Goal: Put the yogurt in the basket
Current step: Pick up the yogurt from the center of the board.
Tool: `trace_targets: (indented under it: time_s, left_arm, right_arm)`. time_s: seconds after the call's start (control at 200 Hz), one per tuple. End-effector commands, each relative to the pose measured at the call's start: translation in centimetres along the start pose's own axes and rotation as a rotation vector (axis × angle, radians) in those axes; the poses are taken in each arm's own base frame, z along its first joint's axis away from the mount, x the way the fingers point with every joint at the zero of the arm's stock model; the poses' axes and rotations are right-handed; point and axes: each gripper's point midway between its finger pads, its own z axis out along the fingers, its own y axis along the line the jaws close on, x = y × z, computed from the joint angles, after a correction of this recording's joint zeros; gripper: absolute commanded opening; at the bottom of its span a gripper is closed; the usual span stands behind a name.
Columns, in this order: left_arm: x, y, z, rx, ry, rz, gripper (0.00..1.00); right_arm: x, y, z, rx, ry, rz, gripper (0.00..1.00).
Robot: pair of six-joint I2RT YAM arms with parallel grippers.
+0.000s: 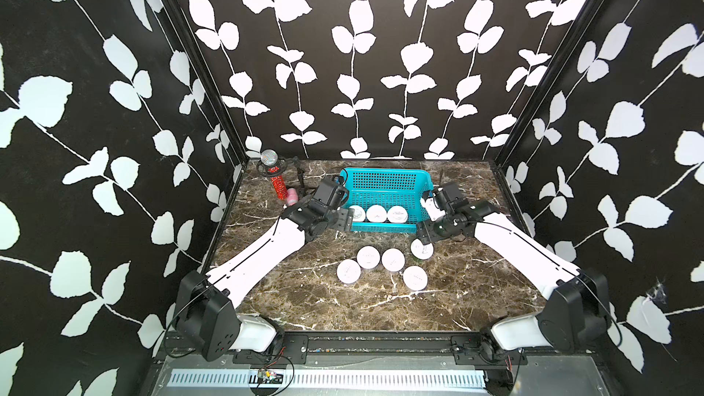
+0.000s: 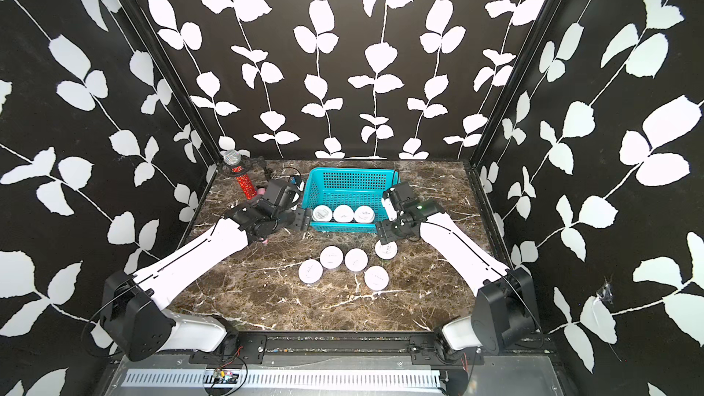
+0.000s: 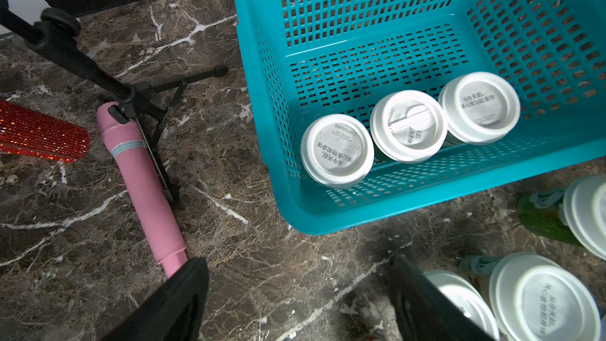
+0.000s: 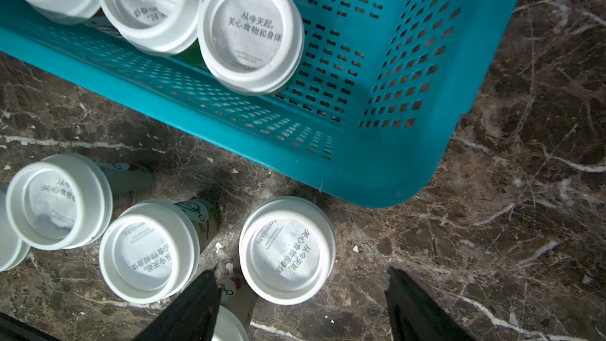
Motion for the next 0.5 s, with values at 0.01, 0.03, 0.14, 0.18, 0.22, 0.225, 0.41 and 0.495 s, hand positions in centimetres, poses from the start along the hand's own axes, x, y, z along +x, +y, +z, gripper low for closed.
trace_targets:
  time_s: [0.01, 0.03, 0.14, 0.18, 0.22, 0.225, 0.41, 0.495]
  left_arm:
    - [0.1, 0.8, -0.9, -0.017, -0.017, 0.003, 0.87]
    - [0.2, 0.8, -0.9, -0.017, -0.017, 0.003, 0.86]
    - [0.3, 0.8, -0.8, -0.017, -0.013, 0.002, 0.86]
    - [0.4, 0.8, -0.8, -0.015, -0.012, 0.0, 0.86]
    - [0.5, 0.8, -0.8, -0.016, -0.011, 0.001, 0.86]
    - [0.5, 0.8, -0.8, -0.016, -0.011, 0.001, 0.86]
    - [0.7, 0.8, -0.7, -0.017, -0.005, 0.003, 0.87]
    - [0.7, 0.8, -0.6, -0.017, -0.004, 0.002, 0.86]
  right_arm:
    - [0.7, 0.0, 0.6, 0.038, 0.039, -0.027, 0.82]
    - [0.7, 0.1, 0.6, 0.039, 0.041, -0.031, 0.82]
    - [0.9, 0.2, 1.0, 0.053, 0.056, -0.042, 0.82]
    - [1.0, 0.2, 1.2, 0.06, 0.063, -0.045, 0.82]
    - [1.1, 0.2, 1.3, 0.068, 0.071, -0.048, 0.82]
    - [1.1, 0.2, 1.3, 0.068, 0.07, -0.048, 0.82]
    - [1.2, 0.2, 1.9, 0.08, 0.082, -0.053, 0.82]
    - [1.2, 0.3, 2.1, 0.082, 0.088, -0.055, 0.82]
